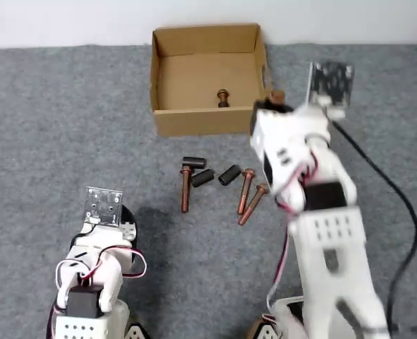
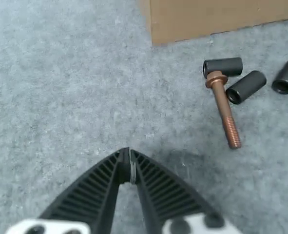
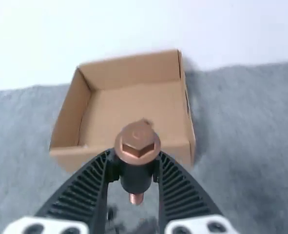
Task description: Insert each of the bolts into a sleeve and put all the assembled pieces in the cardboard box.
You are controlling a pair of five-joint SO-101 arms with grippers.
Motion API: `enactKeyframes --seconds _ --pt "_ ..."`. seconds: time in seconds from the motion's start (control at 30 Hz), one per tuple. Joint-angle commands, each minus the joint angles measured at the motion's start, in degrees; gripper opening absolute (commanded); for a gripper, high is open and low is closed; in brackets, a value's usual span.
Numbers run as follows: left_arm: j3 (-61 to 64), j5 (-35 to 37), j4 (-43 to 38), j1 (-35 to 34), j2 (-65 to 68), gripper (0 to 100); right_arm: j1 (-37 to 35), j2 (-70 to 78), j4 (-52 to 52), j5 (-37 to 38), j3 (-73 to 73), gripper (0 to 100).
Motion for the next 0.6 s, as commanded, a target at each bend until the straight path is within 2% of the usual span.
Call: enactKeyframes --seconds 0.0,0.3,0.57 --pt "-0.4 -0.6 -0.8 -0.3 -0.1 0 0.6 11.6 -6.8 -0.4 -11.2 0.8" --pt "-0.4 -0.6 0.0 0.0 -0.1 0 0.7 45.1 -9.5 -0.1 -40.2 0.8" --pt "-0.4 -0.6 -0.1 -0.2 -0.1 0 0.4 72.7 -7.9 7.4 -61.8 0.8"
